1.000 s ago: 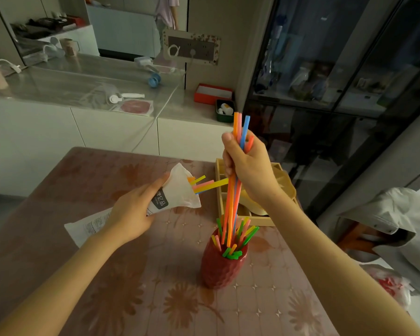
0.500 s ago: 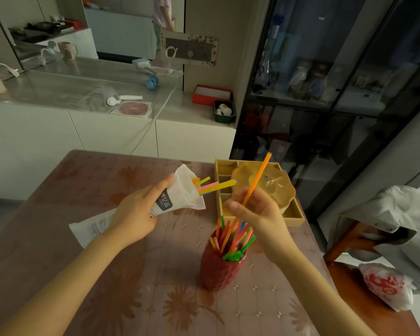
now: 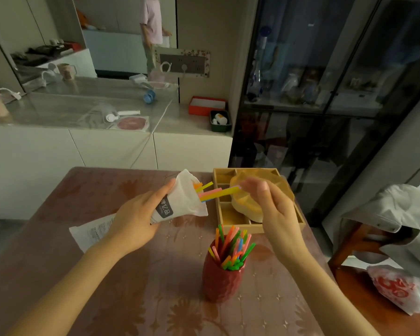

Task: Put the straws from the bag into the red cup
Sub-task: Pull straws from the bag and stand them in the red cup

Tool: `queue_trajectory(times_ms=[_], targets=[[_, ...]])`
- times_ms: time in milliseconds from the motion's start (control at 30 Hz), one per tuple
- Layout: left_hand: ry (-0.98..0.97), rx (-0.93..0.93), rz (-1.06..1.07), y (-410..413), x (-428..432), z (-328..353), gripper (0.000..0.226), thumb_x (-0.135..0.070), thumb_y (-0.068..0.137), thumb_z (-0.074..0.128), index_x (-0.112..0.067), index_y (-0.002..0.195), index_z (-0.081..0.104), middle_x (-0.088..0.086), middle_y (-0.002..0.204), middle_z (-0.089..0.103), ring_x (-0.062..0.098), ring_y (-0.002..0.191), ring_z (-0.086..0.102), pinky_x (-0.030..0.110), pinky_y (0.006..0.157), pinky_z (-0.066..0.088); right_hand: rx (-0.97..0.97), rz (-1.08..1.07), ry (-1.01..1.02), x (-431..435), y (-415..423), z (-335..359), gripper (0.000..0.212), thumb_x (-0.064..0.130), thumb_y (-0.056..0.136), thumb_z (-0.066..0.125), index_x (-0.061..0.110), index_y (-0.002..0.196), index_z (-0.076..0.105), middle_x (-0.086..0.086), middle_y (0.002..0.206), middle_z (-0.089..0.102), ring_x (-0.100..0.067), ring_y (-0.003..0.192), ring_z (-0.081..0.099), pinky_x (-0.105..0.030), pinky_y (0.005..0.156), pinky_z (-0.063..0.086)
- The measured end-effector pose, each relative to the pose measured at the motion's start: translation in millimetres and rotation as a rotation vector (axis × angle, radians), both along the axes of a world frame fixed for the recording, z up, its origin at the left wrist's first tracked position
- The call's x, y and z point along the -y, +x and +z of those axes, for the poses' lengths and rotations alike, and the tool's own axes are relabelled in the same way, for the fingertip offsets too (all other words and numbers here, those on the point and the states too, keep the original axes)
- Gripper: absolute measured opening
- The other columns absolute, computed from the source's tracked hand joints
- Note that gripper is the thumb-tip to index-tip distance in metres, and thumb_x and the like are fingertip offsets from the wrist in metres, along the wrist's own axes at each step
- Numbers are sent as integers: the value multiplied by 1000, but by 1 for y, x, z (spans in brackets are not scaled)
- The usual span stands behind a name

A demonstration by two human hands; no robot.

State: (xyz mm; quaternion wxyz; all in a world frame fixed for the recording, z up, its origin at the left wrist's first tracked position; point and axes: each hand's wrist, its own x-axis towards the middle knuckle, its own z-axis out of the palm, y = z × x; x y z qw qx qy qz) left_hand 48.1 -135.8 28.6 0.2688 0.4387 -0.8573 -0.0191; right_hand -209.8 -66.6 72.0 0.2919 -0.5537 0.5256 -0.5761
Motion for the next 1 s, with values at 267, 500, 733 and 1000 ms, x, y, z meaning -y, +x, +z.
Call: queue_trajectory(times_ms=[267, 500, 733, 1000], targets=[[-314, 334, -139, -15, 11, 68, 120, 10, 40, 76, -25, 142, 23, 3, 101, 66, 22, 79, 62, 31, 65, 51, 722, -25, 303, 20, 13, 14, 45, 50, 93, 45, 21, 125, 55, -3, 119, 65, -21, 106, 64, -38, 88, 52], [-462, 442, -264, -38, 10, 113, 101, 16, 51, 52, -23, 140, 26, 6, 85, 65, 26, 64, 58, 34, 50, 50, 1128, 86, 249, 13, 30, 10, 58, 39, 78, 65, 5, 123, 52, -24, 121, 62, -35, 113, 61, -43, 97, 50], [-422, 345, -228, -56, -3, 103, 108, 20, 41, 59, -20, 137, 30, 5, 80, 65, 22, 59, 56, 29, 46, 48, 1035, 274, 182, 11, 30, 15, 55, 45, 81, 56, 4, 118, 62, -14, 114, 68, -25, 105, 66, -32, 87, 54], [-293, 303, -165, -50, -4, 76, 119, 12, 39, 71, -24, 142, 23, 0, 88, 64, 19, 67, 58, 23, 51, 44, 876, -143, 187, 26, 17, 17, 36, 43, 96, 45, 17, 97, 71, 2, 99, 75, -18, 94, 70, -33, 72, 58]])
